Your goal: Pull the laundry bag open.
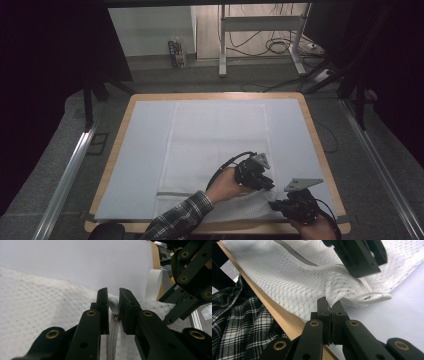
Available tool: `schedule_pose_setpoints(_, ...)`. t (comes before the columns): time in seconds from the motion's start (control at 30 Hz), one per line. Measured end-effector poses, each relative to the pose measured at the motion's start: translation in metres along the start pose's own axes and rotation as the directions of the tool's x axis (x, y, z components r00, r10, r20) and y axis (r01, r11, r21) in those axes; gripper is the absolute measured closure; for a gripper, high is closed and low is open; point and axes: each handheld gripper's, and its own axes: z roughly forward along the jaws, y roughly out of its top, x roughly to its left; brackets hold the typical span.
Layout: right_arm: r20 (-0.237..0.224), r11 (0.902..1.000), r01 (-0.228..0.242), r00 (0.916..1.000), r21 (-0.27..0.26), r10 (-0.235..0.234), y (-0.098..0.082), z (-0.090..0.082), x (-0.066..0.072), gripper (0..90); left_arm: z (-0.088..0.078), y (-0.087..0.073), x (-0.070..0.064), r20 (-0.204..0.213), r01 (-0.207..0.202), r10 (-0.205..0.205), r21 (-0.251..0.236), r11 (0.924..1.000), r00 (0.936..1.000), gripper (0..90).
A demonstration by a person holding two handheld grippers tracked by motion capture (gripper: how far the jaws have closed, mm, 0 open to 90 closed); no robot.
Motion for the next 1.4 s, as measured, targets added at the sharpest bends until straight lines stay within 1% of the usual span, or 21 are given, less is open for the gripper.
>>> schedule_pose_setpoints(0.13, 0.000, 1.0000, 0.003, 1.0000, -0.001, -0.003, 0.000, 0.000, 0.000, 87.4, -0.005, -0.005, 0.001, 0.014, 0.023, -0.023, -0.014, 0.9996, 0.9996, 79.5)
schedule_pose_setpoints(0.3, 0.007, 1.0000, 0.004, 1.0000, 0.000, -0.004, 0.000, 0.001, 0.001, 87.4, -0.004, -0.010, 0.001, 0.026, 0.034, -0.034, -0.019, 0.9992, 0.9991, 79.4)
schedule_pose_setpoints(0.37, 0.010, 1.0000, 0.004, 0.9999, 0.002, -0.004, 0.000, 0.001, 0.001, 87.4, -0.004, -0.012, 0.000, 0.027, 0.038, -0.038, -0.034, 0.9987, 0.9989, 81.8)
schedule_pose_setpoints(0.47, 0.010, 1.0000, 0.005, 0.9999, 0.006, -0.005, 0.000, 0.001, 0.001, 87.4, -0.006, -0.013, -0.002, 0.023, 0.042, -0.042, -0.032, 0.9986, 0.9989, 83.6)
schedule_pose_setpoints(0.57, 0.010, 1.0000, 0.006, 0.9999, 0.007, -0.006, 0.000, 0.001, 0.001, 87.4, -0.008, -0.014, -0.001, 0.041, 0.034, -0.033, -0.009, 0.9994, 0.9986, 83.6)
schedule_pose_setpoints(0.6, 0.010, 1.0000, 0.006, 0.9999, 0.007, -0.006, 0.000, 0.001, 0.001, 87.4, -0.009, -0.014, -0.001, 0.040, 0.031, -0.031, -0.008, 0.9995, 0.9987, 83.4)
schedule_pose_setpoints(0.67, 0.009, 1.0000, 0.006, 0.9999, 0.007, -0.006, 0.000, 0.001, 0.001, 87.4, -0.010, -0.015, 0.000, 0.058, 0.032, -0.032, 0.002, 0.9995, 0.9978, 82.8)
schedule_pose_setpoints(0.77, 0.010, 0.9999, 0.007, 0.9999, 0.008, -0.007, 0.001, 0.001, 0.002, 87.4, -0.011, -0.016, 0.001, 0.063, 0.023, -0.024, 0.015, 0.9996, 0.9977, 82.2)
schedule_pose_setpoints(0.87, 0.023, 0.9999, 0.007, 0.9997, 0.011, -0.007, 0.000, 0.001, 0.001, 87.3, -0.011, -0.016, 0.000, 0.053, 0.003, -0.005, 0.049, 0.9988, 0.9986, 79.6)
schedule_pose_setpoints(1.0, 0.025, 1.0000, 0.004, 0.9997, 0.008, -0.004, 0.000, 0.000, 0.000, 87.3, -0.010, -0.018, 0.001, 0.057, 0.009, -0.012, 0.056, 0.9984, 0.9983, 80.4)
schedule_pose_setpoints(1.03, 0.025, 0.9999, 0.006, 0.9997, 0.009, -0.006, 0.000, 0.001, 0.000, 87.3, -0.010, -0.018, 0.001, 0.059, 0.000, -0.004, 0.065, 0.9979, 0.9983, 80.5)
schedule_pose_setpoints(1.07, 0.026, 0.9999, 0.005, 0.9997, 0.010, -0.006, 0.000, 0.001, 0.001, 87.3, -0.010, -0.019, 0.000, 0.061, 0.009, -0.012, 0.060, 0.9981, 0.9981, 80.5)
schedule_pose_setpoints(1.17, 0.024, 0.9999, 0.005, 0.9997, 0.009, -0.005, 0.000, 0.001, 0.001, 87.3, -0.010, -0.018, 0.000, 0.063, -0.002, -0.003, 0.076, 0.9971, 0.9980, 80.5)
schedule_pose_setpoints(1.2, 0.022, 1.0000, 0.005, 0.9997, 0.008, -0.005, 0.000, 0.000, 0.000, 87.3, -0.010, -0.018, 0.000, 0.061, -0.008, 0.003, 0.083, 0.9965, 0.9981, 80.2)
schedule_pose_setpoints(1.27, 0.026, 1.0000, 0.005, 0.9996, 0.009, -0.005, 0.000, 0.000, 0.000, 87.3, -0.009, -0.019, -0.001, 0.033, -0.031, 0.028, 0.112, 0.9932, 0.9991, 75.1)
schedule_pose_setpoints(1.3, 0.026, 1.0000, 0.003, 0.9997, 0.008, -0.003, 0.000, 0.000, 0.000, 87.3, -0.008, -0.020, -0.001, 0.030, -0.029, 0.026, 0.110, 0.9935, 0.9992, 74.4)
schedule_pose_setpoints(1.33, 0.027, 1.0000, 0.002, 0.9996, 0.008, -0.003, 0.000, 0.000, 0.000, 87.3, -0.008, -0.020, -0.001, 0.031, -0.031, 0.028, 0.111, 0.9933, 0.9991, 74.7)
schedule_pose_setpoints(1.4, 0.029, 1.0000, 0.003, 0.9996, 0.008, -0.003, 0.000, 0.000, 0.000, 87.3, -0.007, -0.021, 0.000, 0.035, -0.028, 0.024, 0.113, 0.9932, 0.9991, 77.9)
